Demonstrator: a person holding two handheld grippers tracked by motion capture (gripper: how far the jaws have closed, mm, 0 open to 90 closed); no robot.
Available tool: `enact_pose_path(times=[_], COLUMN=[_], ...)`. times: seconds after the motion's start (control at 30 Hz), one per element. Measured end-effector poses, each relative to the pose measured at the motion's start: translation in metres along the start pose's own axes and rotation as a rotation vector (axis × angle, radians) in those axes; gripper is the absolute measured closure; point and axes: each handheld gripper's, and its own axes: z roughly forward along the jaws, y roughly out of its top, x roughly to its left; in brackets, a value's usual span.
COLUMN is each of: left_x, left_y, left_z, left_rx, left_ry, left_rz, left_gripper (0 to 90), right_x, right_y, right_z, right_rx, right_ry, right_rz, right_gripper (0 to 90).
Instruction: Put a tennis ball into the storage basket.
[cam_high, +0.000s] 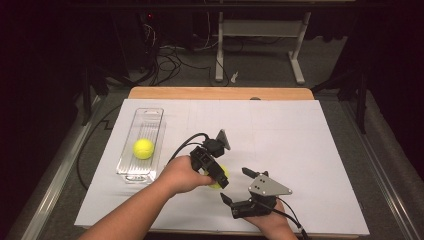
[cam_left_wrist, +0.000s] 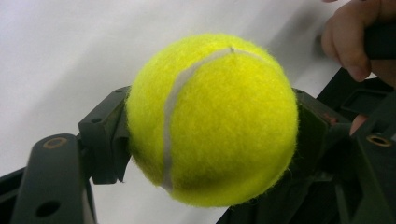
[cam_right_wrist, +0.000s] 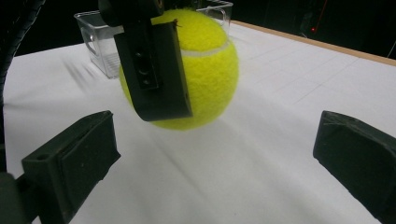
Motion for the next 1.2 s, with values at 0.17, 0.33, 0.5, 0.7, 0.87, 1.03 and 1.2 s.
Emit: enact_pose_path(times=[0.17, 0.33, 0.5, 0.7, 0.87, 1.03, 1.2], left_x=[0.006, 0.013, 0.020, 0.027, 0.033, 0.037, 0.040], left_y=[-0.004, -0.009, -0.012, -0.017, -0.022, -0.026, -0.030], left_z=[-0.001, -0.003, -0.006, -0.006, -0.005, -0.004, -0.006], left_rx=[-0.002, -0.001, -0.004, -0.001, 0.004, 0.008, 0.011], left_ry=[0.015, 0.021, 0.028, 0.028, 0.033, 0.036, 0.043], left_rz=[-0.021, -0.042, -0.060, -0.078, -0.091, -0.102, -0.107], left_gripper=[26.4, 26.4, 26.4, 26.3, 26.4, 26.4, 26.4], right_x=[-0.003, -0.007, -0.012, -0.017, -0.021, -0.026, -0.032], right_y=[-0.001, -0.002, -0.004, -0.004, -0.005, -0.007, -0.008], right_z=[-0.001, -0.004, -0.006, -0.010, -0.012, -0.014, -0.018], right_rx=[-0.003, 0.003, 0.002, -0.001, -0.005, -0.002, -0.004], right_ry=[0.005, -0.004, -0.022, -0.040, -0.056, -0.076, -0.098], right_rz=[0.000, 0.009, 0.017, 0.023, 0.037, 0.040, 0.050], right_gripper=[0.4, 0.5, 0.4, 0.4, 0.4, 0.4, 0.4])
